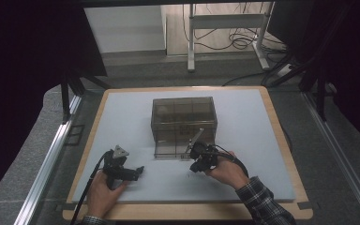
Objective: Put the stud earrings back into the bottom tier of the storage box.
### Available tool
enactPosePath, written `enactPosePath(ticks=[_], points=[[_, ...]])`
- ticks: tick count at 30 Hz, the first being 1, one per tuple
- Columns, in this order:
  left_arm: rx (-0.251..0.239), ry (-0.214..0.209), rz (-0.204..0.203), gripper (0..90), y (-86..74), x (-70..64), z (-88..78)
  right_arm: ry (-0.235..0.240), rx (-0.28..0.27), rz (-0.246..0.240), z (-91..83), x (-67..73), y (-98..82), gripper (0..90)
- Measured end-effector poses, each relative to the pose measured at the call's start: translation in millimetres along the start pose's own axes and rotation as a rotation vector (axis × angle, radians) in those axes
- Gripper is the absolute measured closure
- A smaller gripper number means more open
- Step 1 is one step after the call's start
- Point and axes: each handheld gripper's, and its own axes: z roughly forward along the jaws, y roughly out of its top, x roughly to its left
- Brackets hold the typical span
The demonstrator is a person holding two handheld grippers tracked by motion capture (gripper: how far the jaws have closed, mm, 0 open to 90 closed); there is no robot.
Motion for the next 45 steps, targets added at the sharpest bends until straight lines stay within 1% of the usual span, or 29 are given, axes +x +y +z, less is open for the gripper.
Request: enactPosePath(ticks=[3,9,12,13,14,18,19,26,27,28,29,31,35,37,39,42,45], points=[[0.0,0.0,0.0,0.0,0.0,0.0,0.0,0.003,-0.011,0.008,-1.9,-3.1,0.6,84.9],[-0.003,0.0,-0.004,0.0,0.0,-0.3,0.2,-0.009,-0.045,0.011,-8.3,-7.3,3.2,84.9],[0.0,0.0,0.0,0.0,0.0,0.0,0.0,-0.024,-0.07,0.018,-12.2,-9.7,4.2,84.8],[0.001,0.0,0.0,0.0,0.0,0.0,0.0,-0.032,-0.088,0.026,-14.1,-12.0,4.6,84.8],[0.001,0.0,0.0,0.0,0.0,0.0,0.0,-0.032,-0.088,0.026,-14.1,-12.0,4.6,84.8],[0.001,0.0,0.0,0.0,0.0,0.0,0.0,-0.046,-0.118,0.042,-15.1,-17.8,5.6,84.8],[0.001,0.0,0.0,0.0,0.0,0.0,0.0,-0.055,-0.134,0.049,-15.4,-20.2,6.4,84.8],[-0.004,0.0,-0.005,0.0,0.0,-0.3,0.3,-0.072,-0.168,0.063,-16.4,-25.8,12.0,84.6],[-0.004,0.001,-0.005,0.0,0.0,-0.3,0.3,-0.083,-0.184,0.067,-17.0,-27.2,14.0,84.6],[-0.004,0.0,-0.008,0.0,-0.1,-0.6,0.3,-0.083,-0.184,0.067,-17.0,-27.2,14.0,84.6],[-0.004,0.0,-0.009,0.0,-0.1,-0.6,0.3,-0.091,-0.204,0.075,-17.4,-28.9,16.1,84.6],[0.0,-0.001,-0.005,0.0,-0.1,-0.4,0.0,-0.094,-0.214,0.081,-17.2,-30.0,17.5,84.6],[0.001,-0.001,-0.004,0.0,-0.1,-0.3,0.0,-0.11,-0.234,0.084,-13.1,-32.6,21.9,84.5],[0.002,-0.001,-0.004,0.0,0.0,-0.3,-0.1,-0.127,-0.238,0.092,-7.4,-34.0,25.8,84.6],[0.002,-0.001,-0.004,0.0,0.0,-0.3,-0.1,-0.128,-0.237,0.093,-5.1,-34.9,26.9,84.6],[0.002,-0.001,-0.004,0.0,0.0,-0.3,-0.1,-0.154,-0.238,0.084,2.2,-38.4,29.0,84.4],[0.002,-0.001,-0.004,0.0,0.0,-0.3,-0.1,-0.163,-0.242,0.103,9.1,-43.5,29.3,84.4]])
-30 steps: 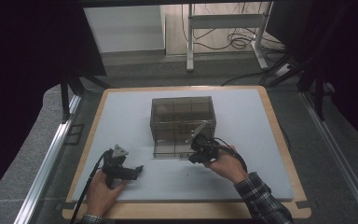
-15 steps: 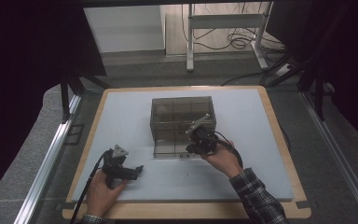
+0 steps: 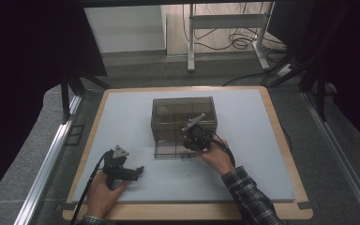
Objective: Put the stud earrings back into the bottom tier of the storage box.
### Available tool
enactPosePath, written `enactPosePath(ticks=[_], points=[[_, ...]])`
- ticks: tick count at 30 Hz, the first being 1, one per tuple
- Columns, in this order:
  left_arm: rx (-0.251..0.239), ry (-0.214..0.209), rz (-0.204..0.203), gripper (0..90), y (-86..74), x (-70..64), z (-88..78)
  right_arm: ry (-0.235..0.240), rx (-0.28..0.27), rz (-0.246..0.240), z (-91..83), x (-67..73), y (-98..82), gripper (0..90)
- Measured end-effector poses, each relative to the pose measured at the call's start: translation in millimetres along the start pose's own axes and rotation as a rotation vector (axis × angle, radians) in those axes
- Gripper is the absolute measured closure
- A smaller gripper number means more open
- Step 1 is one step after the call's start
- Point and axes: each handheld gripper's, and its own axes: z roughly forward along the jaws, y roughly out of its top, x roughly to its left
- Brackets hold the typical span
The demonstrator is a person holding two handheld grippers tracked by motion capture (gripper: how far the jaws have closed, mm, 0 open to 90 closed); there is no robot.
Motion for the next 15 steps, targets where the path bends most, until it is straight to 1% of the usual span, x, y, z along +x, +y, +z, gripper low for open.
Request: enactPosePath(ticks=[8,15], points=[[-0.001,0.0,0.0,0.0,0.0,0.0,0.0,-0.015,0.004,0.012,12.3,-5.7,-4.6,84.2],[-0.001,0.0,0.0,0.0,0.0,0.0,0.1,-0.008,0.01,0.016,20.2,-6.9,-6.5,82.8]])
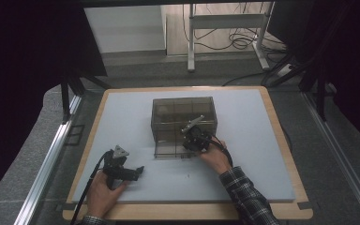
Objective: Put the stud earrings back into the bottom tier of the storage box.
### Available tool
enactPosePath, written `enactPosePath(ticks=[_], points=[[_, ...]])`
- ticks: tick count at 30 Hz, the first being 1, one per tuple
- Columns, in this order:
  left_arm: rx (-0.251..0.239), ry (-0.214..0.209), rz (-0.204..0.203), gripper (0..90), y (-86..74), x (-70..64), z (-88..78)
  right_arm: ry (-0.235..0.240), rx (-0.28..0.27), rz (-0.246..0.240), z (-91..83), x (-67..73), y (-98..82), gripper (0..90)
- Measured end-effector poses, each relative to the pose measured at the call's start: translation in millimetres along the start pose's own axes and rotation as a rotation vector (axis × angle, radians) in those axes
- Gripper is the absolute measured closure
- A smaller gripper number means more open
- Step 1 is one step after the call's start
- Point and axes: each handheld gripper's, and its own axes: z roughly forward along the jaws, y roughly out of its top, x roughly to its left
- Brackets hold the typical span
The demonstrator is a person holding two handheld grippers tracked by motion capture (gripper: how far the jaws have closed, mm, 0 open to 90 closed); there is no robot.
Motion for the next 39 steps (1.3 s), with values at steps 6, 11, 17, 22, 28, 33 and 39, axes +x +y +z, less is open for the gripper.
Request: enactPosePath(ticks=[6,11,17,22,28,33,39], points=[[0.0,0.0,0.0,0.0,0.0,0.0,0.0,0.01,-0.02,0.008,-3.6,-1.3,1.6,78.7],[0.0,0.0,0.0,0.0,0.0,0.0,0.0,0.02,-0.013,0.01,-8.4,-1.0,1.5,77.2],[0.0,0.0,0.0,0.0,0.0,0.0,0.0,0.036,-0.006,0.005,-17.4,3.1,1.3,77.6],[-0.001,0.0,0.0,0.0,0.0,0.0,0.1,0.051,-0.006,-0.005,-29.0,8.1,3.8,78.3],[-0.001,0.0,0.0,0.0,0.0,0.0,0.1,0.068,0.004,-0.033,-40.1,17.4,1.7,78.2],[-0.006,0.001,-0.001,0.0,0.0,-0.1,0.3,0.076,0.022,-0.039,-44.6,23.8,-2.1,78.2],[-0.001,0.001,0.005,0.0,0.0,0.3,0.0,0.096,0.045,-0.062,-48.4,33.0,-10.6,79.3]])
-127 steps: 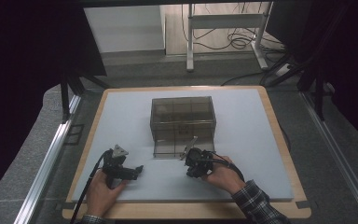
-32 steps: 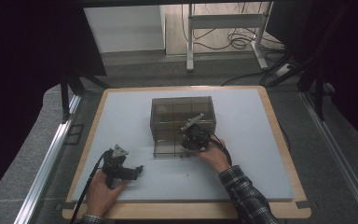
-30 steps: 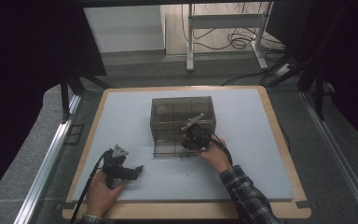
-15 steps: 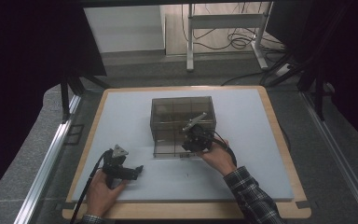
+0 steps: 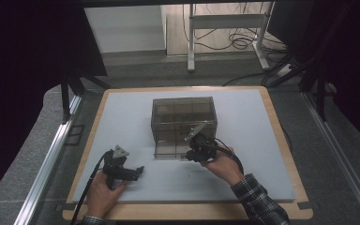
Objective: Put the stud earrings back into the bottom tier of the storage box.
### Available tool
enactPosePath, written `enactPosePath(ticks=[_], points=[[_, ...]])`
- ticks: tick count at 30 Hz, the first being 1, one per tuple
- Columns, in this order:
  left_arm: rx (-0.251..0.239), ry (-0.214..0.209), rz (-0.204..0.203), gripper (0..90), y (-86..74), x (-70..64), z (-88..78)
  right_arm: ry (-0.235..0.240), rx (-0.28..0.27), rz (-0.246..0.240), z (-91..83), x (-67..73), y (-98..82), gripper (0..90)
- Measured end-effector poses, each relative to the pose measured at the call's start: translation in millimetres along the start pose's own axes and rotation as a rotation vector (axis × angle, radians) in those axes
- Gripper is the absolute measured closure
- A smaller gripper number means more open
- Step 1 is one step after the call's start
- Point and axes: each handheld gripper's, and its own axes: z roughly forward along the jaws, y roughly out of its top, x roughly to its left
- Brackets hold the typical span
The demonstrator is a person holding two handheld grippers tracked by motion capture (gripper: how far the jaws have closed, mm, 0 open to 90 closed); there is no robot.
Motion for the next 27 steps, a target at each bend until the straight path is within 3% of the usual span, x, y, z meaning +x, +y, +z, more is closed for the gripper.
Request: enactPosePath(ticks=[20,27], points=[[-0.004,0.0,-0.01,0.0,-0.1,-0.7,0.3,0.076,0.073,-0.05,14.3,27.0,-21.6,79.0],[-0.004,0.0,-0.009,0.0,-0.1,-0.7,0.3,0.076,0.093,-0.063,21.7,30.4,-22.5,77.5]])
